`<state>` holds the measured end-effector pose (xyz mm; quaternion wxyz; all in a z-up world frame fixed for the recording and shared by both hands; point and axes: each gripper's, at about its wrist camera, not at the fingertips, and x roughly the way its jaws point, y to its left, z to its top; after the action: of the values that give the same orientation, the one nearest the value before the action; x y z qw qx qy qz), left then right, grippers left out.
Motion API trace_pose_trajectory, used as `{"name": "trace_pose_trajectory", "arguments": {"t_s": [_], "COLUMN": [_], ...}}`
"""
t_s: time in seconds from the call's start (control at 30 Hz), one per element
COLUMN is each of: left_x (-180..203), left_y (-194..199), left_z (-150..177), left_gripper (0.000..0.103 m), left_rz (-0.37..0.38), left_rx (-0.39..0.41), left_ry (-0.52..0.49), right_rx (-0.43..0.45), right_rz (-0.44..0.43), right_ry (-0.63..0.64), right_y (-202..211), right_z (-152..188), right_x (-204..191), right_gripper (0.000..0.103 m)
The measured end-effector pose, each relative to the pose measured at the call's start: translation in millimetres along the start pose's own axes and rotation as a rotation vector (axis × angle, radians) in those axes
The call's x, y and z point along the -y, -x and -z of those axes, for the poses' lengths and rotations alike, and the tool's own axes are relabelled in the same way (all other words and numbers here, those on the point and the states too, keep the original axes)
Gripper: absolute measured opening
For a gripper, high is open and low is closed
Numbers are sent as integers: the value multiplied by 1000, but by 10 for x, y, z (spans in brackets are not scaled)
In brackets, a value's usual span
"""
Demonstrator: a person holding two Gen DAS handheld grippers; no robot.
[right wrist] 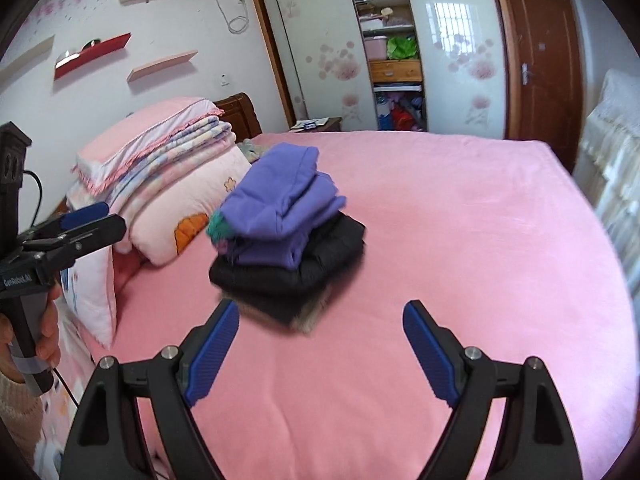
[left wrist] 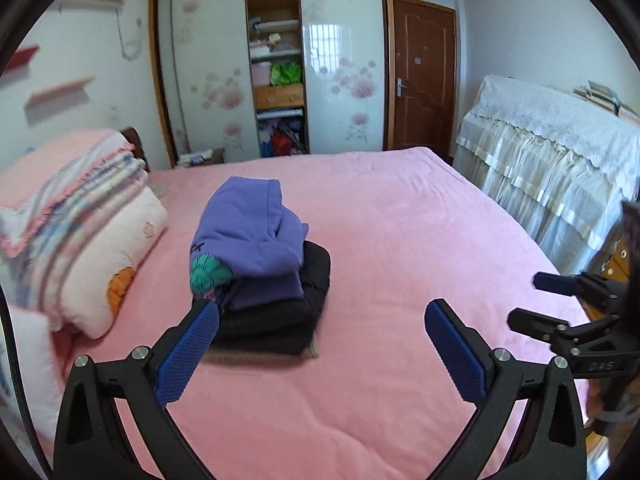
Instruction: Fold large clothes
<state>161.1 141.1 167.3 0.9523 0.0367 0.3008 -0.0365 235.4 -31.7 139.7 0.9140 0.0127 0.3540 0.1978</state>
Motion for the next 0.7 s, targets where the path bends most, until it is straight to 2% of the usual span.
{"name": "trace_pose_trajectory", "arguments": {"t_s": [0.1,0.23,0.33,0.43,0.5,0.7], "left_x": [402,840,1126,1345,1443,1536], "left_y": [438,827,1018,1126,1179,1281], "left_z": [350,782,1066,1285,1382,1538], "left_gripper": [102,102,102,102,102,102], "left_rz": [-37,-16,-49,-93,-94,-83], "left_rx": [39,36,24,-1,-16,-49], "left_ry": [17,64,73,64,71,143], "right_rx": [24,50,78,92,95,96], "right_rz": [31,95,199,274,283,301], "right_ry": [-19,-62,-71,-93,-131,-191], "right_y": [505,1011,1363,1591,1715,1917], "right_z": [377,866,1258,1517,1667,1924], "right_x": [-9,9,8,34,91,255], "right_gripper": [86,89,90,91,96,97]}}
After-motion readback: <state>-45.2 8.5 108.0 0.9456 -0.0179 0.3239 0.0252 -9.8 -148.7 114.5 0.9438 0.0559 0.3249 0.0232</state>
